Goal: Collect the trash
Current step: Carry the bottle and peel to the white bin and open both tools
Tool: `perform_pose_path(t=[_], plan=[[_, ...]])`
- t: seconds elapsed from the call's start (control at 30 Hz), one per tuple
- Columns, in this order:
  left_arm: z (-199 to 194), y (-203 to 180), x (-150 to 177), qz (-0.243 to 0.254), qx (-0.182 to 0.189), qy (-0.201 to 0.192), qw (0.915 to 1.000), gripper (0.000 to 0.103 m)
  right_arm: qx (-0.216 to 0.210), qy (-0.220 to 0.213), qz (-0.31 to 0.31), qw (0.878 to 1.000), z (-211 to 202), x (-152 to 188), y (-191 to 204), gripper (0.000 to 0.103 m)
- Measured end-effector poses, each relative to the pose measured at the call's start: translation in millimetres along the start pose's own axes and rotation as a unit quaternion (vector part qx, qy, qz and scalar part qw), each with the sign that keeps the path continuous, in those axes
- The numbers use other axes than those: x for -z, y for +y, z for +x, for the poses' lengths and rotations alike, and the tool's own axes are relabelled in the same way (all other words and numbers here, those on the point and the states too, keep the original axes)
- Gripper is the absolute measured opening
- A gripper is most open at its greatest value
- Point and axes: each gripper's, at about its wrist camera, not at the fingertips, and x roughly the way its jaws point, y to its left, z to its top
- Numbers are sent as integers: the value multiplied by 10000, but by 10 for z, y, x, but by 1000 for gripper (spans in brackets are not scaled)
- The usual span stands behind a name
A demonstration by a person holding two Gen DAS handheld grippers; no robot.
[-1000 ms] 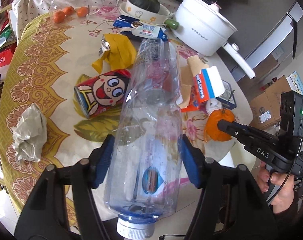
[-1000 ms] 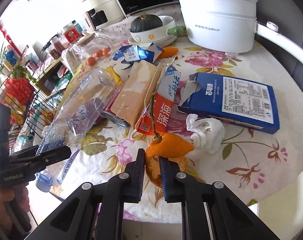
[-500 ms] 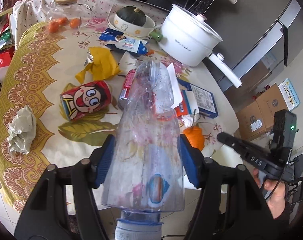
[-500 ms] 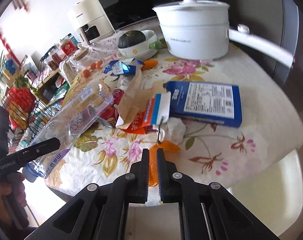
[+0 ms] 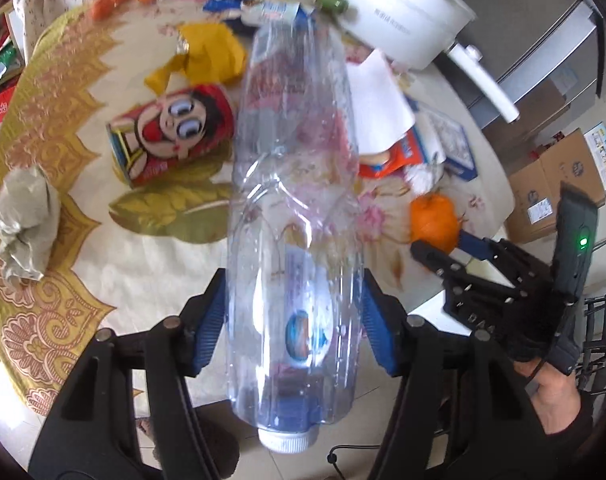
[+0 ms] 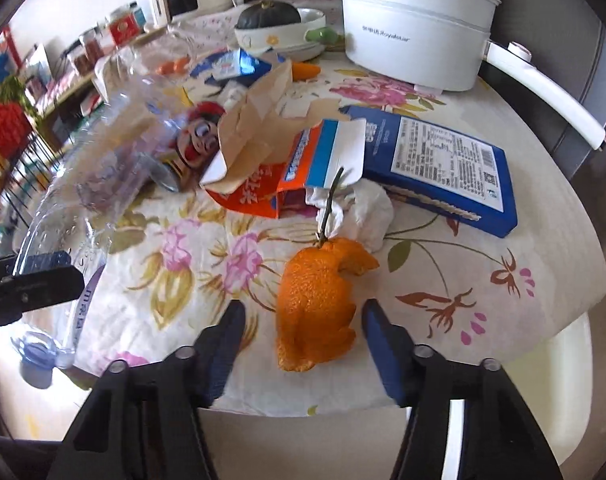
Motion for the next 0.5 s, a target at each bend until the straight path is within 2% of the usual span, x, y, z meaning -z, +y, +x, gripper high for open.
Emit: perform_pose_path(t=[0.07, 0.23, 0.5], plan=[[103, 38, 2, -44, -17, 81, 10000, 64, -8, 57, 69, 10000, 53, 2, -32, 39], [147, 134, -24, -336, 167, -7, 9993, 64, -237, -44, 134, 9996, -10, -10, -87, 23], [-223, -42, 19, -77, 335, -489, 9982, 63, -577, -225, 370, 9974, -383, -8, -208, 18]])
